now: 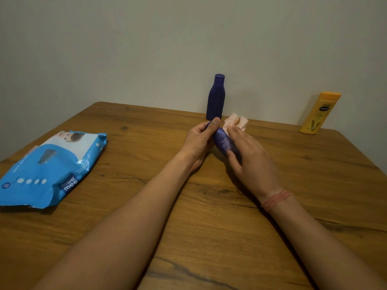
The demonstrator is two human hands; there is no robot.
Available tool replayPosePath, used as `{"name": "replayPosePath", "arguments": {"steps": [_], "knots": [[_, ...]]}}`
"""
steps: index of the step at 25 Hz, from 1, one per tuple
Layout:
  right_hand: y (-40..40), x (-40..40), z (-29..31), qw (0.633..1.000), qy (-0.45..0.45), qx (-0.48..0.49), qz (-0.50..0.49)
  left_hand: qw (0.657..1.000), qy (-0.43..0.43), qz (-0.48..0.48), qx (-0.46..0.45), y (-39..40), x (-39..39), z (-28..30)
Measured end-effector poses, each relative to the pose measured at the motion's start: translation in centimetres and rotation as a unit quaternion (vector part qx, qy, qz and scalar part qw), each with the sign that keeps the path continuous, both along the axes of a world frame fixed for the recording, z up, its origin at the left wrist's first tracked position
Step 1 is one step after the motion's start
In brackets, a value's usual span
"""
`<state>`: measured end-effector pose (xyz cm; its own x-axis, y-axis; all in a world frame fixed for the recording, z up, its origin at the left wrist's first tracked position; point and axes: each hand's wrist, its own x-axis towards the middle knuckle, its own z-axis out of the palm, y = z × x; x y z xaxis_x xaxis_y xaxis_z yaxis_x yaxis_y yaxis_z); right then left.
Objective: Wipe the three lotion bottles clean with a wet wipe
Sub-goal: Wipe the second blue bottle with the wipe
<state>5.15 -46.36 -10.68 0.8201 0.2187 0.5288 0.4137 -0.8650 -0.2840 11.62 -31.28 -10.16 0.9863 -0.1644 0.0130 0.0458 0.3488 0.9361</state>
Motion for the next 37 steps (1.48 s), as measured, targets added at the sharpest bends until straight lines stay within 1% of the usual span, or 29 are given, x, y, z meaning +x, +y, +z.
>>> {"name": "replayPosePath", "arguments": {"steps": [3, 5, 7, 9, 12, 14, 15, 17, 19, 20, 21, 22, 24, 25, 26, 27, 28, 30, 31, 32, 34, 37], "knots": [[0.6, -0.3, 0.1, 0.998, 0.045, -0.036, 0.039, 1.0, 0.01, 0.001, 0.026, -0.1, 0.6, -0.4], [1.4, -0.6, 0.0, 0.995, 0.06, -0.065, 0.055, 0.999, 0.043, -0.008, 0.002, 0.0, 0.9, -0.5], [1.7, -0.7, 0.1, 0.994, 0.062, -0.063, 0.059, 0.997, 0.058, -0.004, -0.042, -0.1, 1.1, -0.6], [1.6, -0.9, 0.1, 0.993, 0.068, -0.065, 0.075, 0.994, 0.067, 0.034, -0.084, 0.2, 1.1, -0.8], [1.5, -1.1, 0.4, 0.987, 0.082, -0.088, 0.103, 0.975, 0.096, 0.122, -0.159, 1.4, 1.9, -0.8], [1.4, -1.0, 0.4, 0.986, 0.089, -0.091, 0.105, 0.969, 0.1, 0.141, -0.176, 1.8, 2.1, -0.7], [1.3, -0.8, 0.3, 0.986, 0.096, -0.084, 0.104, 0.973, 0.1, 0.129, -0.163, 1.7, 1.9, -0.5], [1.2, -0.5, 0.0, 0.986, 0.118, -0.047, 0.107, 0.985, 0.11, 0.058, -0.123, 0.8, 0.9, 0.1], [1.1, -0.3, -0.3, 0.985, 0.125, -0.007, 0.122, 0.985, 0.115, 0.0, -0.125, 0.0, 0.3, 0.4], [1.1, -0.3, -0.2, 0.984, 0.124, 0.001, 0.13, 0.984, 0.115, 0.002, -0.135, -0.2, 0.1, 0.6], [1.2, -0.3, -0.2, 0.983, 0.124, 0.0, 0.137, 0.983, 0.106, 0.027, -0.15, -0.1, 0.1, 0.6], [1.2, -0.5, 0.1, 0.982, 0.126, -0.007, 0.142, 0.979, 0.091, 0.071, -0.166, 0.3, 0.5, 0.4], [1.2, -0.8, 0.4, 0.98, 0.135, -0.03, 0.145, 0.959, 0.066, 0.17, -0.216, 1.7, 1.3, 0.3], [1.2, -0.9, 0.4, 0.978, 0.14, -0.038, 0.148, 0.946, 0.064, 0.204, -0.244, 2.4, 1.6, 0.2], [1.3, -0.9, 0.4, 0.977, 0.146, -0.044, 0.151, 0.939, 0.063, 0.218, -0.26, 2.8, 1.8, 0.2], [1.3, -0.8, 0.3, 0.975, 0.153, -0.048, 0.155, 0.941, 0.064, 0.211, -0.258, 2.8, 1.7, 0.3], [1.4, -0.8, 0.2, 0.974, 0.158, -0.051, 0.157, 0.952, 0.068, 0.182, -0.236, 2.4, 1.3, 0.4], [1.4, -0.6, 0.1, 0.974, 0.156, -0.05, 0.158, 0.981, 0.074, 0.092, -0.151, 0.8, 0.3, 0.6], [1.4, -0.6, 0.1, 0.975, 0.15, -0.048, 0.157, 0.988, 0.078, 0.06, -0.122, 0.2, 0.0, 0.6], [1.5, -0.5, 0.1, 0.976, 0.147, -0.044, 0.157, 0.989, 0.081, 0.048, -0.114, -0.2, -0.1, 0.6], [1.5, -0.6, 0.2, 0.975, 0.151, -0.04, 0.157, 0.981, 0.081, 0.078, -0.157, 0.1, 0.2, 0.5], [1.4, -0.8, 0.5, 0.976, 0.137, -0.044, 0.163, 0.943, 0.091, 0.177, -0.268, 2.0, 1.2, 0.4]]}}
